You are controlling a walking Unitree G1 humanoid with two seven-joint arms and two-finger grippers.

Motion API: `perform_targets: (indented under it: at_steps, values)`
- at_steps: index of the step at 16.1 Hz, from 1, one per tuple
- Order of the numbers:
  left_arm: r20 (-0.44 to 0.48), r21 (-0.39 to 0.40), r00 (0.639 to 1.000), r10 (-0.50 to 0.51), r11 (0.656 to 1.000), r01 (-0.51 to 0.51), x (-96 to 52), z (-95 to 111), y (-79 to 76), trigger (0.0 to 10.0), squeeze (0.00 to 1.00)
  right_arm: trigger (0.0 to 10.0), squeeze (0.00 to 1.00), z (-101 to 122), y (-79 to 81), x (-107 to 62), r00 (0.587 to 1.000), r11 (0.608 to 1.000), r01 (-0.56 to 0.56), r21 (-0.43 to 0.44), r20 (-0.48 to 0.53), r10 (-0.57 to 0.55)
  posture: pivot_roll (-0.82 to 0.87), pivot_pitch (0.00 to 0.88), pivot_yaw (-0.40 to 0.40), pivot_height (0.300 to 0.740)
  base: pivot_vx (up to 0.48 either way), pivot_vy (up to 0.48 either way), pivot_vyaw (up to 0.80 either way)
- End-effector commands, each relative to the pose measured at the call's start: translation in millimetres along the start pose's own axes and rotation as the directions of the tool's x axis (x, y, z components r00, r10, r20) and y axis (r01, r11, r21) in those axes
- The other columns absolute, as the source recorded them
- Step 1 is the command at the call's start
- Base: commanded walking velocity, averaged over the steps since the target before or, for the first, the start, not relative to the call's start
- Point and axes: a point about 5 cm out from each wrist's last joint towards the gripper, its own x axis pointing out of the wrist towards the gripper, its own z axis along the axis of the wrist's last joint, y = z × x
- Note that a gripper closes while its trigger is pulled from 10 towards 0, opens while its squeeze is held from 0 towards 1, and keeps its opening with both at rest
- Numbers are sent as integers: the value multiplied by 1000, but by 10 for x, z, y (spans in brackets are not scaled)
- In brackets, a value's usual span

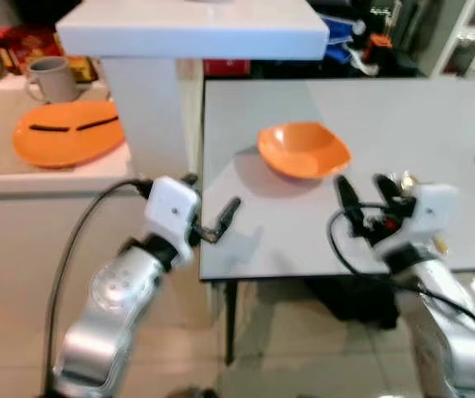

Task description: Setting the table

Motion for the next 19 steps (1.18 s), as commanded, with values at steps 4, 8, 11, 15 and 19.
perform_targets:
  at_steps: [4,8,11,15,19]
  values:
    - [43,46,997,62,997,-64,-30,130,112,10000,0,10000,0,-25,268,99,998,997,-64,41,-5,64,49,13,-19,740,0,480,0]
    - [65,64,991,121,990,-125,-26,205,215,10000,0,10000,0,-31,368,202,997,995,-72,66,-20,73,64,9,-29,740,0,480,0]
    - [79,80,984,162,983,-168,1,272,298,10000,0,10000,0,-19,407,235,996,994,-83,68,-25,84,81,10,-42,740,0,480,0]
    - [69,51,968,243,968,-247,100,298,367,10000,0,10000,0,46,436,314,997,997,-66,51,-23,67,71,5,-36,740,0,480,0]
    - [102,45,973,209,976,-214,188,365,315,10000,0,10000,0,45,371,282,999,999,-20,44,-32,21,62,0,-28,740,0,0,0]
